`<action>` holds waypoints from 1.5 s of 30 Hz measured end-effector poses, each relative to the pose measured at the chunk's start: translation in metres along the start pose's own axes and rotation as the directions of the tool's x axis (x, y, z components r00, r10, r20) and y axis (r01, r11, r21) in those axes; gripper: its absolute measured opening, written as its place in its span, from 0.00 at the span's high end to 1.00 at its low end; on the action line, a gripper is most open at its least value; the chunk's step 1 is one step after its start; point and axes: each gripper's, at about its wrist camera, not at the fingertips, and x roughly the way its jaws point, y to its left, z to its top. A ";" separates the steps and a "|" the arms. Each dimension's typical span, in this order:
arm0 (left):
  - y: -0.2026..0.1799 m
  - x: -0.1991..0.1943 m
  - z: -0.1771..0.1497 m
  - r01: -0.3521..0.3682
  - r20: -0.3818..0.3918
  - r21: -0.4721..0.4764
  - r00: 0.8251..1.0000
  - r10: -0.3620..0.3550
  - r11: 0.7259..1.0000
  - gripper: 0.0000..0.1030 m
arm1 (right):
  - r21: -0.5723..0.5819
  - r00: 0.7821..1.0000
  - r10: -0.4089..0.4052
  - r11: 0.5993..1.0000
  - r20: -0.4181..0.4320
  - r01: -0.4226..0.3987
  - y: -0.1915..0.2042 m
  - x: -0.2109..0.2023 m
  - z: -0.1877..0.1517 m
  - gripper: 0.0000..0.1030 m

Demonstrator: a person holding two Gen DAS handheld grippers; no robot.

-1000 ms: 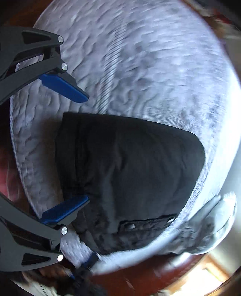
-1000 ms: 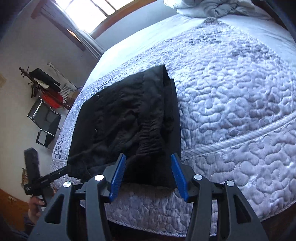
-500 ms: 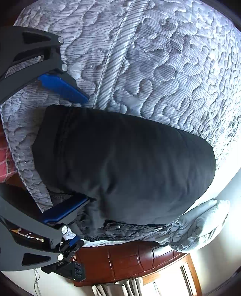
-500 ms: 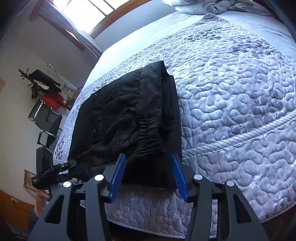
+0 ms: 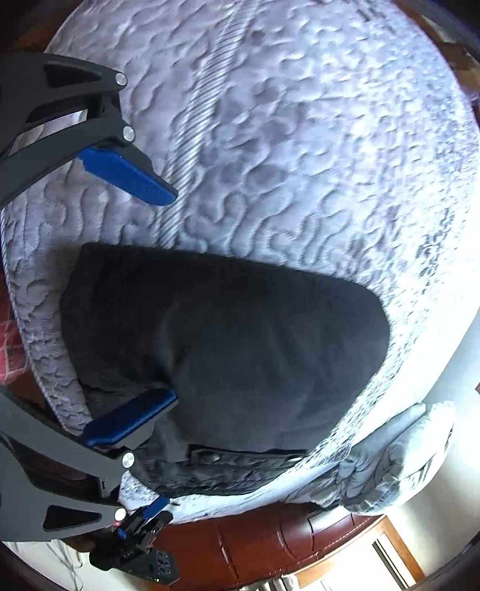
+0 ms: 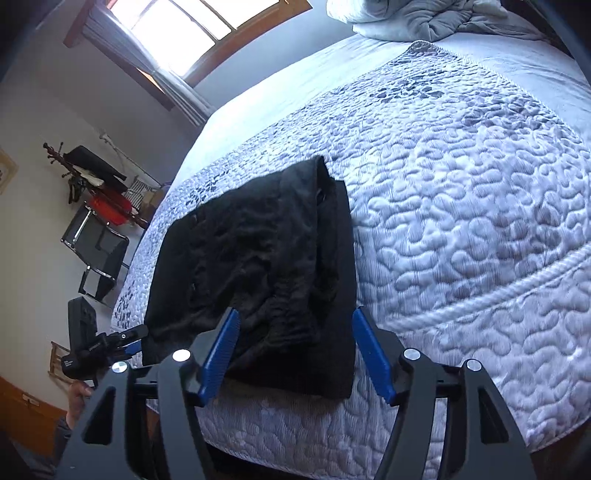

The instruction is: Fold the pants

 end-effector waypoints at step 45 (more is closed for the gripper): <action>-0.024 0.076 0.049 0.133 -0.200 0.054 0.972 -0.120 0.990 0.02 | 0.151 0.934 0.277 0.957 -0.225 -0.247 -0.047 0.101 0.021 0.15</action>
